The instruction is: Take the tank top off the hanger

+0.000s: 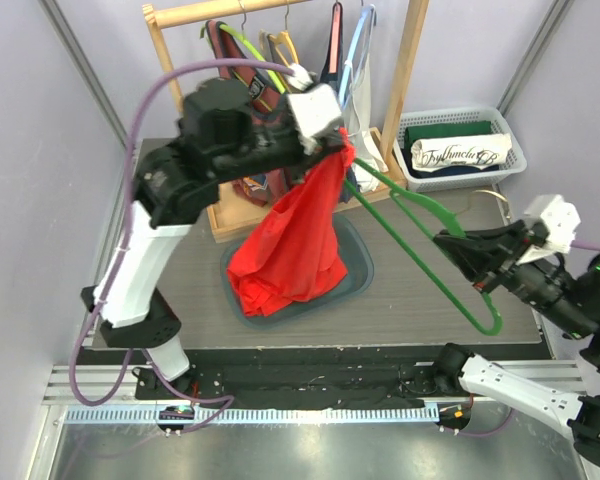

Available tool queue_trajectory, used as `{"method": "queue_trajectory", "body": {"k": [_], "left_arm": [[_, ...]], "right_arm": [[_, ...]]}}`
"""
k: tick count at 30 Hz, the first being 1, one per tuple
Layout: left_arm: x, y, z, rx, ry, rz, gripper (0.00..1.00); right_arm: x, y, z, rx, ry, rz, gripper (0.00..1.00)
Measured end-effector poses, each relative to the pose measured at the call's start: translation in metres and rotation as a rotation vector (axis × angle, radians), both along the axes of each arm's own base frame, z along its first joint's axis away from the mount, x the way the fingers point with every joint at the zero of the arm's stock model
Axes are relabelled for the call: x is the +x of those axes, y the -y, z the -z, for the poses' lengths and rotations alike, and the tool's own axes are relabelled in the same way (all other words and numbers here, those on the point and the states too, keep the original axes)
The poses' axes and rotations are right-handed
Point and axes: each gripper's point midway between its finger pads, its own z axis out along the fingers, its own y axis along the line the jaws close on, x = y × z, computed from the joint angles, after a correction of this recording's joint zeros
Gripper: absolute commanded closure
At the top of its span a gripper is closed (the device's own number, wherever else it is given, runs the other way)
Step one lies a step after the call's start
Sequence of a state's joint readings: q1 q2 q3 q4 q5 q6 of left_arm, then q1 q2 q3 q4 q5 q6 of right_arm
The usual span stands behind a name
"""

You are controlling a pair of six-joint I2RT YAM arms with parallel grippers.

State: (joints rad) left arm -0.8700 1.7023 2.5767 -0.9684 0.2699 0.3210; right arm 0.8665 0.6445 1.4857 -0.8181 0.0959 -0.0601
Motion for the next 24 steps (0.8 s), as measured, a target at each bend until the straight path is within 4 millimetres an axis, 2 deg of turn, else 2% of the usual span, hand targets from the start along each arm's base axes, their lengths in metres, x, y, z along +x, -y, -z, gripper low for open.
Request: {"method": "queue_trajectory", "body": {"k": [2, 4, 9, 12, 15, 17, 21, 24], "left_arm": [[-0.004, 0.021, 0.007, 0.017, 0.011, 0.031, 1.0], [-0.004, 0.035, 0.014, 0.035, 0.017, 0.039, 1.0], [0.009, 0.026, 0.016, 0.052, 0.028, -0.052, 1.0], [0.01, 0.008, 0.025, 0.084, 0.017, -0.104, 1.0], [0.011, -0.02, 0.044, 0.134, -0.009, -0.159, 1.0], [0.02, -0.044, 0.058, 0.161, -0.024, -0.223, 1.0], [0.029, -0.083, 0.102, 0.251, -0.08, -0.325, 1.0], [0.023, -0.089, 0.145, 0.335, -0.147, -0.321, 1.0]], "right_arm": [[-0.006, 0.01, -0.007, 0.033, 0.012, 0.013, 0.99], [-0.007, 0.014, -0.003, 0.03, 0.0, 0.027, 0.99], [-0.003, 0.014, 0.006, 0.015, -0.027, 0.046, 0.99], [-0.003, 0.015, 0.007, 0.01, -0.03, 0.051, 0.99], [-0.004, 0.016, 0.012, -0.005, -0.042, 0.049, 0.99], [-0.007, 0.017, 0.015, -0.021, -0.056, 0.036, 0.99], [-0.016, 0.023, 0.009, -0.032, -0.065, 0.024, 0.99], [-0.021, 0.029, 0.0, -0.021, -0.056, 0.021, 0.99]]}}
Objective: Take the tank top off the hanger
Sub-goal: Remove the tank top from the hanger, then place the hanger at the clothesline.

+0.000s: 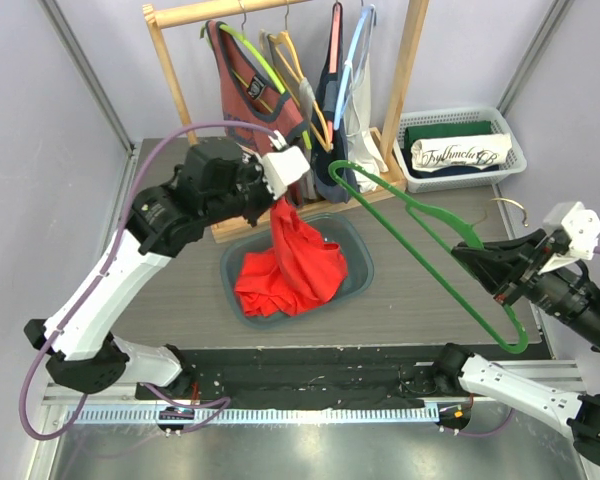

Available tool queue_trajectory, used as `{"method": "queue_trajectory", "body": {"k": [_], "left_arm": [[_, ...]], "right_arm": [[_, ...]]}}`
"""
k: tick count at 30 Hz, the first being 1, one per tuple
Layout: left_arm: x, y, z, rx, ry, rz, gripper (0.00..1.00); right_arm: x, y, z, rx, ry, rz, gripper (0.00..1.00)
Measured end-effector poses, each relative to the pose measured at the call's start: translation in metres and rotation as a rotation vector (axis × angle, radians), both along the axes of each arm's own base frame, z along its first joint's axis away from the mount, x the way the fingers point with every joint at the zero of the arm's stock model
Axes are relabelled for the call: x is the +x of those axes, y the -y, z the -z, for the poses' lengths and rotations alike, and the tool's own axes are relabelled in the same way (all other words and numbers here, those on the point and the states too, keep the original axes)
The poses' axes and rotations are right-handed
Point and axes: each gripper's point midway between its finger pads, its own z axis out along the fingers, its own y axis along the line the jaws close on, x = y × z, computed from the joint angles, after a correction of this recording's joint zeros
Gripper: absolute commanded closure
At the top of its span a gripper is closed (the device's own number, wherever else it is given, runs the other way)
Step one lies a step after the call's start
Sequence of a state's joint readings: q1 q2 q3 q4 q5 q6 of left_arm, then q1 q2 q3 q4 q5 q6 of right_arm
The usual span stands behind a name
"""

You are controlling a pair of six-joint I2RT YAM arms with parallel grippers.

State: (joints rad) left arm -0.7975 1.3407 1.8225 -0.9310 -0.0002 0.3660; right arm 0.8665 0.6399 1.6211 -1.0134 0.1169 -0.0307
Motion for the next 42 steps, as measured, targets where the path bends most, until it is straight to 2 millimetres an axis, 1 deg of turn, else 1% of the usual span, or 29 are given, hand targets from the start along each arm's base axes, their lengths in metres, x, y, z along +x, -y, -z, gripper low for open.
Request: {"method": "queue_trajectory", "body": {"k": [1, 2, 3, 4, 5, 6, 8, 10, 13, 15, 16, 18, 19, 20, 24, 28, 29, 31, 33, 35, 39, 42], "left_arm": [[-0.002, 0.0, 0.013, 0.02, -0.027, 0.003, 1.0], [-0.003, 0.001, 0.022, 0.033, -0.048, 0.007, 0.65], [-0.004, 0.001, 0.033, 0.05, -0.074, 0.012, 0.35], [-0.006, 0.001, 0.039, 0.065, -0.086, 0.019, 0.12], [-0.008, 0.001, 0.043, 0.074, -0.103, 0.024, 0.01], [-0.009, 0.001, 0.044, 0.075, -0.107, 0.03, 0.0], [-0.012, 0.001, 0.036, 0.06, -0.106, 0.041, 0.0], [-0.015, 0.0, 0.016, 0.028, -0.078, 0.05, 0.0], [-0.024, -0.004, -0.025, -0.048, -0.006, 0.077, 0.0], [-0.034, -0.011, -0.049, -0.102, 0.036, 0.106, 0.0], [-0.042, -0.016, -0.059, -0.124, 0.048, 0.125, 0.0], [-0.056, -0.024, -0.071, -0.154, 0.064, 0.159, 0.0], [-0.066, -0.028, -0.076, -0.167, 0.067, 0.184, 0.0], [-0.072, -0.03, -0.077, -0.171, 0.068, 0.206, 0.0], [-0.105, -0.026, -0.07, -0.168, 0.008, 0.357, 0.0], [-0.137, -0.018, -0.053, -0.159, -0.106, 0.525, 0.0], [-0.143, -0.016, -0.048, -0.157, -0.134, 0.562, 0.0], [-0.151, -0.012, -0.033, -0.136, -0.192, 0.616, 0.0], [-0.156, -0.009, -0.022, -0.12, -0.241, 0.662, 0.0], [-0.159, -0.006, -0.019, -0.118, -0.255, 0.693, 0.01], [-0.164, -0.004, -0.019, -0.126, -0.258, 0.739, 0.14], [-0.166, -0.005, -0.012, -0.118, -0.277, 0.746, 0.19]], "right_arm": [[-0.002, 0.002, -0.002, 0.004, 0.004, 0.0, 0.99], [-0.003, 0.003, -0.004, 0.008, 0.007, 0.001, 0.99], [-0.003, 0.004, -0.006, 0.01, 0.01, 0.001, 0.99], [-0.003, 0.005, -0.006, 0.012, 0.012, 0.001, 0.99], [-0.003, 0.004, -0.005, 0.008, 0.011, 0.001, 0.99], [-0.003, 0.004, -0.004, 0.002, 0.008, 0.001, 0.99], [-0.001, 0.002, -0.002, -0.011, 0.004, 0.001, 0.99], [0.004, -0.004, 0.002, -0.036, -0.005, 0.0, 0.99], [0.017, -0.019, 0.012, -0.09, -0.038, -0.003, 0.99], [0.027, -0.032, 0.021, -0.135, -0.068, -0.015, 0.99], [0.031, -0.04, 0.026, -0.157, -0.084, -0.027, 0.99], [0.034, -0.055, 0.035, -0.188, -0.107, -0.071, 0.99], [0.034, -0.066, 0.042, -0.202, -0.122, -0.117, 0.99], [0.033, -0.072, 0.045, -0.209, -0.128, -0.145, 0.99], [0.027, -0.102, 0.061, -0.236, -0.156, -0.291, 0.99], [0.018, -0.131, 0.073, -0.243, -0.176, -0.449, 0.99], [0.017, -0.136, 0.073, -0.243, -0.177, -0.472, 0.99], [0.016, -0.147, 0.076, -0.247, -0.183, -0.524, 0.99], [0.014, -0.154, 0.077, -0.247, -0.185, -0.564, 0.99], [0.011, -0.157, 0.076, -0.242, -0.177, -0.593, 0.99], [0.006, -0.16, 0.068, -0.226, -0.14, -0.635, 0.99], [0.003, -0.16, 0.062, -0.214, -0.118, -0.653, 0.99]]}}
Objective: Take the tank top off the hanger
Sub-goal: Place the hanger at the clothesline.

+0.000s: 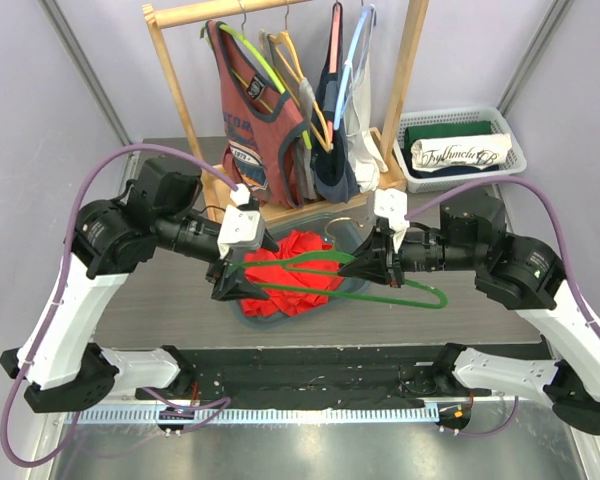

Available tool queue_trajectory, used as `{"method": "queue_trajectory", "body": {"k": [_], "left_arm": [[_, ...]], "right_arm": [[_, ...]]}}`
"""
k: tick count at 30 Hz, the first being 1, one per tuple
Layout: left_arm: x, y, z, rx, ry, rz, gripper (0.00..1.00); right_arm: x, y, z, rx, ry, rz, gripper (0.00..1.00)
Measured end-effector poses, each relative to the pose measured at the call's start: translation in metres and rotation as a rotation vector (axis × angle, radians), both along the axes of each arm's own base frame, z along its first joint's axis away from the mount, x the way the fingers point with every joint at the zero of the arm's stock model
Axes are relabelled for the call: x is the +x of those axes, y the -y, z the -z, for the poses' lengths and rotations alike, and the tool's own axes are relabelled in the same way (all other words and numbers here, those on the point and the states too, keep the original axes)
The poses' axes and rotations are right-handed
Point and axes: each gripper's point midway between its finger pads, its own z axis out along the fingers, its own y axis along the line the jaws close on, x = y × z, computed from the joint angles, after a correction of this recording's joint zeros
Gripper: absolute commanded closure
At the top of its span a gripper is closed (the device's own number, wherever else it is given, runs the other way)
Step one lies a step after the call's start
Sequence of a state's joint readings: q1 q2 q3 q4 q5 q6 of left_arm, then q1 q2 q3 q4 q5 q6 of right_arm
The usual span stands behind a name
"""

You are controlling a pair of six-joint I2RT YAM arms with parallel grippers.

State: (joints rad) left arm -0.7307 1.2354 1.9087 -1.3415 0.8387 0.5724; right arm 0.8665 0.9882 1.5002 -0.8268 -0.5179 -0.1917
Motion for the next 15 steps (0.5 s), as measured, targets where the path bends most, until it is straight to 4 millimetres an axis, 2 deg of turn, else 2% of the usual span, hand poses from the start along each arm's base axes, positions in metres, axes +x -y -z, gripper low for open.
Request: {"method": "queue_trajectory", "body": {"k": [2, 5, 6, 8, 9, 13, 14, 15], "left_arm": [[0.0, -0.001, 0.009, 0.022, -0.025, -0.004, 0.23], [0.003, -0.001, 0.022, 0.059, -0.065, -0.029, 0.44], [0.005, -0.001, 0.024, 0.068, -0.074, -0.041, 0.61], [0.007, 0.0, 0.027, 0.077, -0.084, -0.061, 0.74], [0.009, 0.0, 0.028, 0.08, -0.082, -0.071, 0.78], [0.016, 0.001, 0.028, 0.082, -0.074, -0.102, 0.82], [0.017, 0.001, 0.028, 0.081, -0.074, -0.109, 0.85], [0.018, 0.001, 0.027, 0.081, -0.073, -0.114, 0.94]], "right_arm": [[-0.002, 0.001, -0.003, 0.01, 0.011, -0.006, 0.99], [-0.004, 0.003, -0.007, 0.023, 0.028, -0.008, 0.99], [-0.004, 0.004, -0.009, 0.027, 0.035, -0.008, 0.99], [-0.005, 0.006, -0.01, 0.031, 0.043, -0.008, 0.99], [-0.006, 0.007, -0.011, 0.033, 0.045, -0.008, 0.99], [-0.006, 0.008, -0.012, 0.038, 0.052, -0.005, 0.99], [-0.006, 0.009, -0.012, 0.039, 0.055, -0.004, 0.99], [-0.006, 0.01, -0.012, 0.04, 0.057, -0.001, 0.99]]}}
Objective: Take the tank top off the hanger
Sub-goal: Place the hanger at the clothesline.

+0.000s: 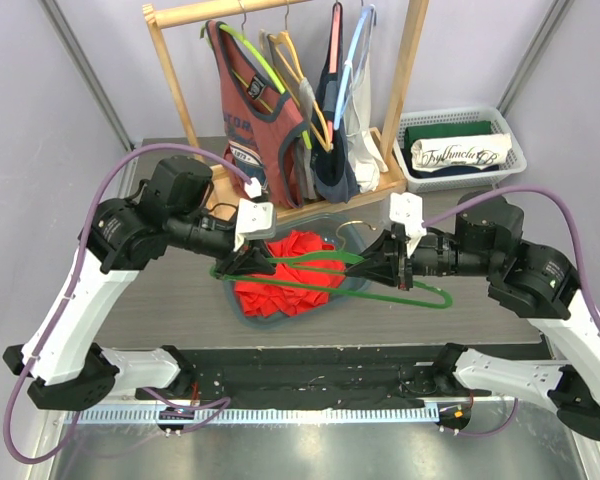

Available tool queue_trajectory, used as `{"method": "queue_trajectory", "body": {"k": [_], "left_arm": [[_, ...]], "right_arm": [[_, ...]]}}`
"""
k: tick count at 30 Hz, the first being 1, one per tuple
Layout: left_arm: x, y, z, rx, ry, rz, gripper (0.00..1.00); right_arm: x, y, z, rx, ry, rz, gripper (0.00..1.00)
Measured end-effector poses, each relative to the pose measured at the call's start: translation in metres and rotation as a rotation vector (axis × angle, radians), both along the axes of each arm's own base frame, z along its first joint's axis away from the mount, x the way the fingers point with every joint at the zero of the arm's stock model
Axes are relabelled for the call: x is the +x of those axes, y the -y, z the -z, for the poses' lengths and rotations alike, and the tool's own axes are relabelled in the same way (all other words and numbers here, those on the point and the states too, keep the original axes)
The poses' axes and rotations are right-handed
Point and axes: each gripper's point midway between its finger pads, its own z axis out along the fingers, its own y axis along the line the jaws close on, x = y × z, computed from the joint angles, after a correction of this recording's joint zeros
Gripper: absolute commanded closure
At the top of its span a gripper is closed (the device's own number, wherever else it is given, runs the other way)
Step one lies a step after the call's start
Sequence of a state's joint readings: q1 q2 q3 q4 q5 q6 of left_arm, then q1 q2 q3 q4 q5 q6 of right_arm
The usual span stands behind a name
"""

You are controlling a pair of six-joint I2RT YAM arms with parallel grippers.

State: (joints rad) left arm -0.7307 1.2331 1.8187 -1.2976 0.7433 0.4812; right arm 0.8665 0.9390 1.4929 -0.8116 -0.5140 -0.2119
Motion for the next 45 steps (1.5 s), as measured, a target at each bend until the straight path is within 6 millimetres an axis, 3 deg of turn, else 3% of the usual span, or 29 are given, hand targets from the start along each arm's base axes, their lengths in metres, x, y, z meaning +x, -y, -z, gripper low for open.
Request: {"method": "queue_trajectory", "body": {"k": [1, 10, 11, 14, 16, 19, 20, 24, 29, 35, 39, 45], "left_arm": [[0.0, 0.0, 0.0, 0.0, -0.001, -0.004, 1.0], [0.018, 0.0, 0.006, 0.027, 0.01, -0.097, 1.0], [0.021, 0.0, 0.006, 0.029, 0.016, -0.115, 1.0], [0.028, -0.003, 0.002, 0.018, 0.029, -0.165, 1.0], [0.029, -0.007, -0.001, 0.007, 0.03, -0.191, 1.0], [0.032, -0.022, 0.0, -0.006, 0.028, -0.258, 1.0], [0.032, -0.029, 0.001, -0.01, 0.026, -0.285, 1.0], [0.028, -0.053, 0.004, -0.03, 0.032, -0.364, 1.0], [0.002, -0.073, 0.01, -0.058, 0.032, -0.367, 1.0], [-0.003, -0.099, 0.0, -0.112, 0.085, -0.53, 1.0], [0.011, -0.119, -0.008, -0.135, 0.119, -0.713, 1.0], [0.042, -0.149, -0.012, -0.123, 0.129, -0.985, 1.0]], "right_arm": [[0.0, 0.001, 0.0, 0.0, 0.001, 0.003, 0.99], [0.013, 0.003, 0.006, -0.01, 0.021, 0.065, 0.96], [0.016, 0.003, 0.007, -0.011, 0.025, 0.079, 0.85], [0.025, 0.003, 0.005, 0.005, 0.051, 0.122, 0.64], [0.033, 0.004, 0.001, 0.026, 0.067, 0.161, 0.56], [0.041, 0.008, -0.006, 0.063, 0.096, 0.218, 0.34], [0.042, 0.011, -0.009, 0.077, 0.106, 0.235, 0.32], [0.043, 0.027, -0.029, 0.144, 0.153, 0.304, 0.3], [0.051, 0.054, -0.063, 0.245, 0.224, 0.448, 0.25], [0.087, 0.103, -0.101, 0.405, 0.284, 0.794, 0.29], [0.115, 0.118, -0.097, 0.404, 0.26, 0.994, 0.3], [0.138, 0.112, -0.07, 0.338, 0.229, 1.088, 0.3]]}}
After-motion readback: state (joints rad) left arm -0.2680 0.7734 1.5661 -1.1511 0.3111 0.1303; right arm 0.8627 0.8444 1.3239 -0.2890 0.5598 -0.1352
